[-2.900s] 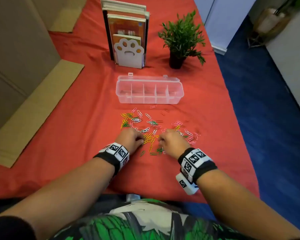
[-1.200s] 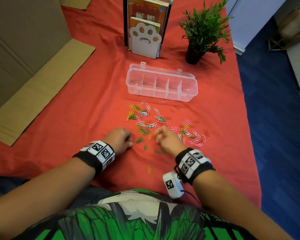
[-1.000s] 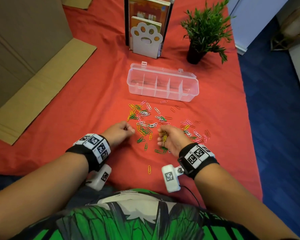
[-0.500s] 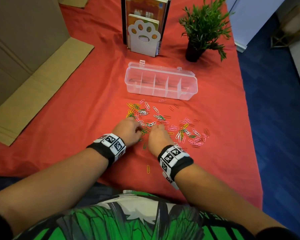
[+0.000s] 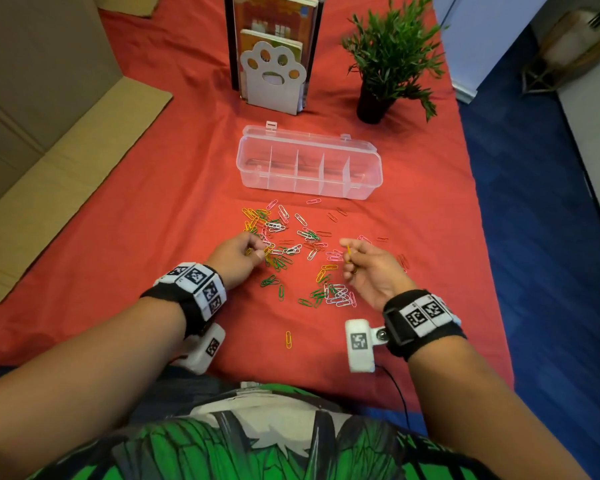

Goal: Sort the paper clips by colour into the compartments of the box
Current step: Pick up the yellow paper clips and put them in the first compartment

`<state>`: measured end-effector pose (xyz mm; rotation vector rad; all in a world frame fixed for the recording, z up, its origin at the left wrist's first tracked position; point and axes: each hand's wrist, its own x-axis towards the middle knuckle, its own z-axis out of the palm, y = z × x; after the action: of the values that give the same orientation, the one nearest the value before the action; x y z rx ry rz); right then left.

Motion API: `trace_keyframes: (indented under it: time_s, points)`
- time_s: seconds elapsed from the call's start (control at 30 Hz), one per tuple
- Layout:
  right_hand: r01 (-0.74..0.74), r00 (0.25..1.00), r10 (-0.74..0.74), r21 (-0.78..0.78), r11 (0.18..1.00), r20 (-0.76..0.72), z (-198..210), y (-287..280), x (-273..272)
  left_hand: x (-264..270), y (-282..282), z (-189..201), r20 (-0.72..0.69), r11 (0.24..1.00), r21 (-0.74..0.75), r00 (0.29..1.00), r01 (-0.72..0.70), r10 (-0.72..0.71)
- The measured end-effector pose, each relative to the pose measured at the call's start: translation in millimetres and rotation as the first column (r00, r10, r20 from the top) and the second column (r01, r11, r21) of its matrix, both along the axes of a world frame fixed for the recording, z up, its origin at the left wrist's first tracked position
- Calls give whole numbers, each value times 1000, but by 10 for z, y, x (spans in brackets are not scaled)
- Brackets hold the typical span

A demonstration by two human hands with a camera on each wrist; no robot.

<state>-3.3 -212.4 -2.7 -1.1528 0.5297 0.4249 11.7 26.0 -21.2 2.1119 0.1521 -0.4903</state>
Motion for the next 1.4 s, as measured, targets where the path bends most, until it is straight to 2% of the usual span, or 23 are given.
trace_keyframes:
  time_s: [0.03,0.1,0.17,0.23,0.27,0.33,0.4,0.43,0.53,0.57,0.63,0.73,0.83,0.87,0.9,0.93,1.0,1.1,1.13,1.2,1.27,1.33,1.4]
  points:
    - [15,1000,-15,52,999,-5,4,-50,20,-10,-15,19,-88,985,-155,994,-73,60]
    - [43,999,-40,124,991,-30,11,-110,52,-28,-19,64,-274,892,-399,956,-211,104]
    - [55,997,-45,171,984,-65,27,-121,73,-35,-14,139,-428,783,-532,900,-323,80]
    - [21,995,-6,152,988,-98,36,-97,88,-41,-10,206,-534,677,-598,843,-428,60]
    - [-19,994,28,83,996,-104,29,-62,95,-43,-15,223,-571,641,-607,819,-469,58]
    - [-153,985,133,-208,966,-105,-14,41,108,-56,-41,233,-608,623,-593,791,-510,68]
    - [-270,963,243,-482,834,-118,-51,149,95,-68,-82,220,-611,644,-568,787,-512,86]
    - [-297,954,274,-540,788,-124,-75,185,87,-68,-98,207,-605,657,-560,791,-504,91]
    - [-304,949,289,-608,734,-126,-129,219,70,-64,-116,183,-596,664,-560,798,-495,92]
    - [-304,945,303,-665,682,-121,-130,206,73,-64,-110,171,-590,666,-565,803,-487,86]
    - [-322,916,379,-808,494,-133,-115,164,77,-77,-96,161,-548,708,-565,834,-424,63]
    - [-350,849,491,-904,245,-195,-143,149,31,-128,-128,144,-445,826,-513,895,-235,-22]
    - [-371,774,576,-925,78,-262,-248,159,-46,-208,-190,119,-246,926,-356,943,127,-224]
    - [-383,759,583,-923,39,-290,-250,147,-65,-236,-201,106,-166,917,-272,924,293,-344]
    - [-388,752,580,-922,7,-312,-251,124,-75,-273,-212,99,-112,874,-183,873,451,-474]
    - [-379,755,572,-925,-18,-320,-239,103,-76,-311,-220,95,-79,806,-101,803,583,-591]
    - [-318,772,571,-948,-31,-278,-220,94,-51,-388,-252,84,-40,663,51,665,747,-746]
    - [-229,742,640,-973,-35,-198,-204,183,-14,-468,-318,53,-48,478,211,497,853,-866]
    - [-228,722,660,-972,-60,-210,-200,219,-20,-478,-325,26,-60,441,244,468,864,-882]
    - [-205,685,687,-969,-139,-243,-207,285,-58,-482,-311,-5,-74,424,272,458,864,-886]
    - [-168,668,701,-969,-184,-249,-218,338,-98,-488,-288,-25,-58,436,273,467,858,-883]
    - [-174,673,699,-970,-170,-243,-238,374,-89,-492,-263,-41,-37,465,280,494,840,-869]
    - [-238,704,673,-968,-78,-227,-225,395,-34,-485,-245,-63,4,545,263,564,796,-826]
